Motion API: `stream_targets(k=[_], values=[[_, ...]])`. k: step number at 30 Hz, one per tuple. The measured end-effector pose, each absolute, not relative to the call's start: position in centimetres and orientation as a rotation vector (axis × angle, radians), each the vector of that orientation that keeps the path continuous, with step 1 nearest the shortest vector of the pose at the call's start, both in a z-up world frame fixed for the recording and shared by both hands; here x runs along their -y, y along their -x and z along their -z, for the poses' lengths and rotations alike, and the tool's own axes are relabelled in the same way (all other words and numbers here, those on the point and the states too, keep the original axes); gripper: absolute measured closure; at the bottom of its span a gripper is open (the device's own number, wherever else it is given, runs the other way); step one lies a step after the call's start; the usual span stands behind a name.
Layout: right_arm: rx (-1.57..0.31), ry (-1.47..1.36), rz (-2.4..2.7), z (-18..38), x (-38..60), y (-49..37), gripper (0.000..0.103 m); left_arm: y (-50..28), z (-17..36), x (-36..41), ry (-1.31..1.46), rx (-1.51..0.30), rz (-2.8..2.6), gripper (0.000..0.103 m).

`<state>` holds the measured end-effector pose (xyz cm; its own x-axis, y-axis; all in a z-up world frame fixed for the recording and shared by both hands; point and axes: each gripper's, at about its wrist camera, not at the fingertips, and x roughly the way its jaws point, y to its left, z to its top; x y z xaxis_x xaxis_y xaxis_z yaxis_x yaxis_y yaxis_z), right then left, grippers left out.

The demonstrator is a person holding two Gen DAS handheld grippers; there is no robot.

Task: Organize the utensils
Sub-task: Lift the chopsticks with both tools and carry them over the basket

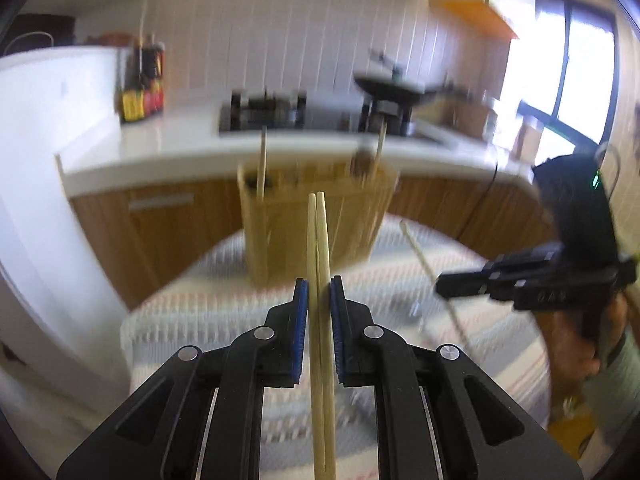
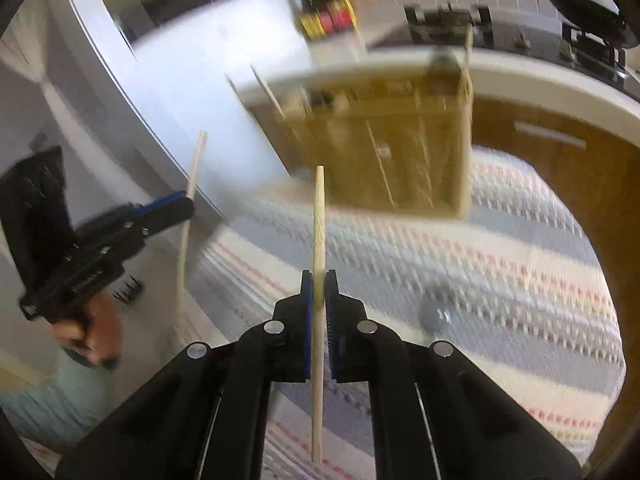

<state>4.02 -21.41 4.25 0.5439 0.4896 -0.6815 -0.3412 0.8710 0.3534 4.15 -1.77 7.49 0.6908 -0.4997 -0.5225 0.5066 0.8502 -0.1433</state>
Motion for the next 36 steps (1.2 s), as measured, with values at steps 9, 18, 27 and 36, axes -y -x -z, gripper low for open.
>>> stream_targets(k=[9, 18, 27, 36], values=[[-0.519, -0.113, -0.413, -13.3, 22.3, -5.7, 0.098, -7.1, -14.8, 3.2, 0.120, -0.271, 0.516, 0.093], [-0.267, -0.083, -0.209, -17.6, 23.6, -9.4, 0.098, -12.2, -16.5, 3.7, 0.202, -0.085, 0.379, 0.093], [-0.200, -0.099, -0.099, -14.8, 25.1, -14.8, 0.098, -14.9, -15.1, 5.6, 0.165, -0.026, 0.343, 0.093], [-0.201, -0.096, -0.057, -10.6, 25.5, -17.1, 0.098, -17.0, -12.9, 6.0, 0.160, -0.033, 0.319, 0.093]])
